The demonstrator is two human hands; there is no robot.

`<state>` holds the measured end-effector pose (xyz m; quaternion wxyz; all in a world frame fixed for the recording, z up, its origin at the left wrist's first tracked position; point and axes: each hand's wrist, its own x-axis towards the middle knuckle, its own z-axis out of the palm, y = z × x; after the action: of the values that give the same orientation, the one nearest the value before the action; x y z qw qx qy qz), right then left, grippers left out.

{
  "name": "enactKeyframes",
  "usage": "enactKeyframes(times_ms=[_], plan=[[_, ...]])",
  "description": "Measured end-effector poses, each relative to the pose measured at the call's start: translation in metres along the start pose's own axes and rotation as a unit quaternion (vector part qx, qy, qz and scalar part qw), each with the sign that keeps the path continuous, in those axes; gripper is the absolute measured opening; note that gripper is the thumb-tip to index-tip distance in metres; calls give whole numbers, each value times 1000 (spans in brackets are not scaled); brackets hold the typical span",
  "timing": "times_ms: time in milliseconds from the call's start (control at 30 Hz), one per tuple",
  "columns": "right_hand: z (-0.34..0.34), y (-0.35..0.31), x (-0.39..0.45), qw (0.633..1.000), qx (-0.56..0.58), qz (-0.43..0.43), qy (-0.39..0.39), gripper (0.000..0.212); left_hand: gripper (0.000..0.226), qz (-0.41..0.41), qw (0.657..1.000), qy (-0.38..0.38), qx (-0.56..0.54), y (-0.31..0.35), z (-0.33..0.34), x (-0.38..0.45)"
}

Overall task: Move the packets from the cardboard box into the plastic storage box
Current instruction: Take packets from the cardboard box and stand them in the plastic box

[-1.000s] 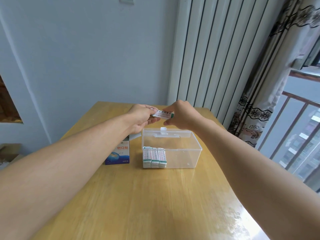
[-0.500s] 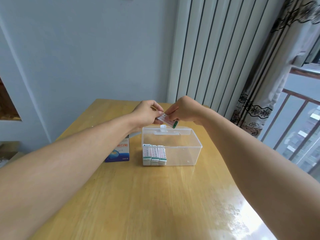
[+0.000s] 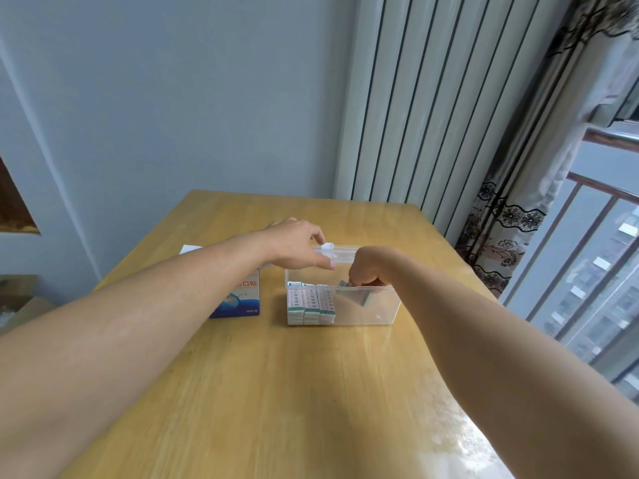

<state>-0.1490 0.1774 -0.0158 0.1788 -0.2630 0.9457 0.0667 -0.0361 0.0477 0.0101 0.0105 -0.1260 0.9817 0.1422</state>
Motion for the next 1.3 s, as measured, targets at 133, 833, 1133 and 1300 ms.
enactKeyframes(times_ms=[133, 833, 1133, 1300], plan=[[5, -7, 7, 997, -45, 11, -58, 18, 122, -10, 992, -91, 88, -3, -3, -2], [5, -29, -5, 992, -64, 33, -107, 37, 132, -17, 987, -144, 64, -4, -2, 0], [10, -35, 2, 992, -113, -16, -55, 39, 135, -17, 989, -138, 51, -7, 0, 1], [11, -32, 8, 989, -136, -11, -57, 34, 136, -17, 989, -140, 49, -8, 1, 2]])
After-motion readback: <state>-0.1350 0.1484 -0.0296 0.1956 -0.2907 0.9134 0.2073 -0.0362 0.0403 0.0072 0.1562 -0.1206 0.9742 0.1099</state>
